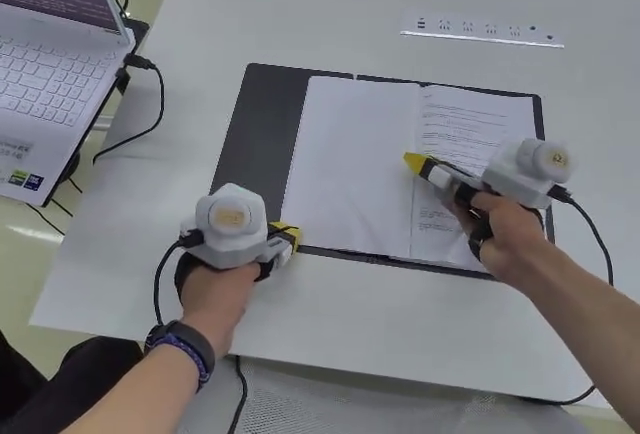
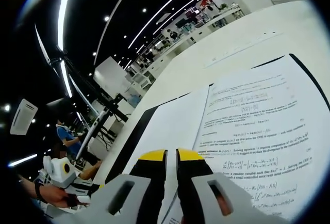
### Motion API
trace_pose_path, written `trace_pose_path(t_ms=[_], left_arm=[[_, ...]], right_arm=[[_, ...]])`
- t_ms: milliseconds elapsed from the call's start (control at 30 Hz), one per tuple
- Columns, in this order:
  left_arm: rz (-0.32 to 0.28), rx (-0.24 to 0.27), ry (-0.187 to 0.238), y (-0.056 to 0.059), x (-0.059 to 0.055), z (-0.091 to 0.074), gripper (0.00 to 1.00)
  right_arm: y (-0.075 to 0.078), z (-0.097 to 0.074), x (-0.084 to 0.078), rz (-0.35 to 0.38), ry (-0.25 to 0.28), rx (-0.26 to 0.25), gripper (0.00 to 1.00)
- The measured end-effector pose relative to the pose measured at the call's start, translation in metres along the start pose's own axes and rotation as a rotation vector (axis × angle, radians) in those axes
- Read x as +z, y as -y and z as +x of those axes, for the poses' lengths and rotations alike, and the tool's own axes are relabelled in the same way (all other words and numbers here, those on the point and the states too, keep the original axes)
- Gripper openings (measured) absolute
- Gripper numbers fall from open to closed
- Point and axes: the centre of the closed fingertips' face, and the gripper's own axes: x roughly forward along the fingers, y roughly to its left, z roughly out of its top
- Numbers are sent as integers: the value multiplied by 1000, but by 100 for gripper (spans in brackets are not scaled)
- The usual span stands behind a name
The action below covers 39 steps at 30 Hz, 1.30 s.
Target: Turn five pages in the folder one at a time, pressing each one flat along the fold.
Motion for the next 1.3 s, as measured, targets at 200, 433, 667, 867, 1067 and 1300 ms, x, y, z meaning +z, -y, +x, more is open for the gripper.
trace_pose_path(t_ms=[200, 433, 667, 867, 1067, 1300], left_arm=[[-1, -5, -4, 0, 0, 1, 0], [6, -3, -4, 0, 0, 0, 0], [9, -2, 0, 0, 0, 0, 0], [9, -3, 1, 1, 0, 0, 0], [12, -2, -1, 0, 0, 0, 0], [17, -3, -4, 0, -1, 0, 0]], right_arm=[[5, 11, 7, 1, 24, -8, 0], [-1, 15, 3, 9, 26, -23, 0], [-5, 16, 5, 11, 31, -22, 0], [-3, 19, 10, 36, 50, -31, 0], [-1, 23, 14, 43, 58, -21, 0], [3, 31, 22, 57, 79, -23, 0]])
